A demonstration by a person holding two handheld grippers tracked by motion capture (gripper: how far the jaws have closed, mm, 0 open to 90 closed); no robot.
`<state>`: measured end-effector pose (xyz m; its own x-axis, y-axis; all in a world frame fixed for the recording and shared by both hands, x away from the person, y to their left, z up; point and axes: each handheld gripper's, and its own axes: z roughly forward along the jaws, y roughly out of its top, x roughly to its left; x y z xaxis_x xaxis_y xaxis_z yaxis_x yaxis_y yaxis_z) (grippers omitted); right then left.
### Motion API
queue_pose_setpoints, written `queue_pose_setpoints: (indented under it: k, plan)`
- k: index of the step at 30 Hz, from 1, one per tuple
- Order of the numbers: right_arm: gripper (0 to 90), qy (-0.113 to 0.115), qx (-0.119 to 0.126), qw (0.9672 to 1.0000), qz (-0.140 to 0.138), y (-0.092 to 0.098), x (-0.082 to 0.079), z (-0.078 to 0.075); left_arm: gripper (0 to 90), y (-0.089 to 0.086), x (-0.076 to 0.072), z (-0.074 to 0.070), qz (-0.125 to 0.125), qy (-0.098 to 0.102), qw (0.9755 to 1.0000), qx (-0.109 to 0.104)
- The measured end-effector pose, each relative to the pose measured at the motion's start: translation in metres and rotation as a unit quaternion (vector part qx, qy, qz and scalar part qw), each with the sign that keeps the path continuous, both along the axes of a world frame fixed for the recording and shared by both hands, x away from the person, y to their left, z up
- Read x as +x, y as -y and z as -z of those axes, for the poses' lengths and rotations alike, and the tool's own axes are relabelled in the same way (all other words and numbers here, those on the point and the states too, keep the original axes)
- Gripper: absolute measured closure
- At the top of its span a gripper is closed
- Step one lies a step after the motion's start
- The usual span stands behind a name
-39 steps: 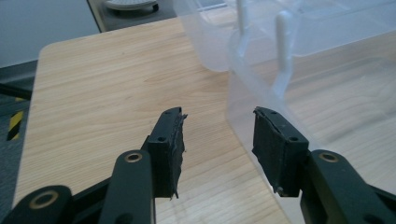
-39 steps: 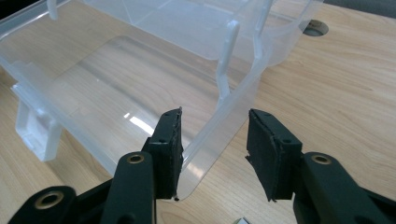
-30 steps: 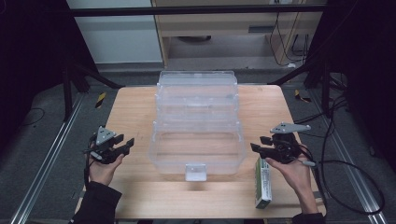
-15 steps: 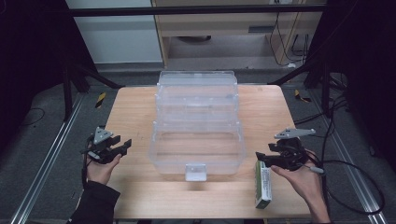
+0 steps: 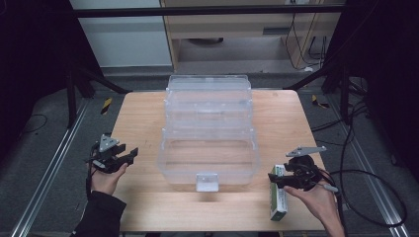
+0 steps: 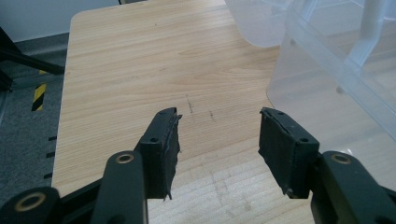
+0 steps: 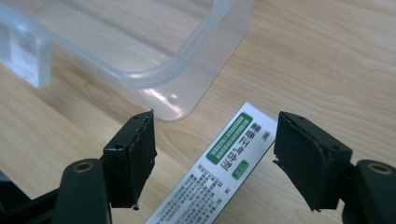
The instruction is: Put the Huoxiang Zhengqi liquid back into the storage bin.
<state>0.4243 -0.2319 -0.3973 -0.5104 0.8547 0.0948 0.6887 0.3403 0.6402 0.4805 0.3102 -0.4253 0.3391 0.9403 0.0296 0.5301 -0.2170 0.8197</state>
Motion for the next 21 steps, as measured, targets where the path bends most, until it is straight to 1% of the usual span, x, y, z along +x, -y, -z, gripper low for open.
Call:
queue_pose_setpoints:
  k: [4, 5, 6, 9, 11, 13, 17, 21]
  plan:
    - [31.3, -0.009, 0.001, 1.0, 0.001, 0.0, -0.001, 0.003, 46.7, 0.003, 0.0, 0.0, 0.003, -0.001, 1.0, 0.003]
    - [31.7, -0.01, 0.0, 1.0, 0.0, 0.0, -0.001, 0.003, 46.7, 0.003, 0.0, 0.001, 0.004, -0.002, 1.0, 0.004]
    - [33.0, -0.016, -0.004, 0.9999, -0.001, 0.001, -0.001, 0.005, 46.7, 0.004, 0.0, 0.001, 0.005, -0.003, 1.0, 0.005]
    - [34.7, -0.02, -0.007, 0.9998, 0.0, 0.001, -0.001, 0.007, 46.7, 0.005, 0.001, 0.003, 0.007, -0.005, 0.9999, 0.007]
    - [39.4, -0.021, -0.014, 0.9997, 0.004, 0.002, 0.0, 0.008, 46.7, 0.005, 0.002, 0.004, 0.006, -0.007, 0.9999, 0.008]
    - [42.2, -0.021, -0.017, 0.9996, 0.008, 0.004, 0.0, 0.009, 46.7, 0.005, 0.002, 0.004, 0.006, -0.007, 0.9999, 0.007]
    - [41.9, -0.026, -0.014, 0.9995, 0.013, 0.005, 0.001, 0.01, 46.8, 0.007, 0.002, 0.003, 0.008, -0.006, 0.9999, 0.008]
    - [45.5, -0.024, -0.02, 0.9994, 0.015, 0.004, 0.004, 0.01, 46.8, 0.008, 0.002, 0.004, 0.01, -0.008, 0.9999, 0.011]
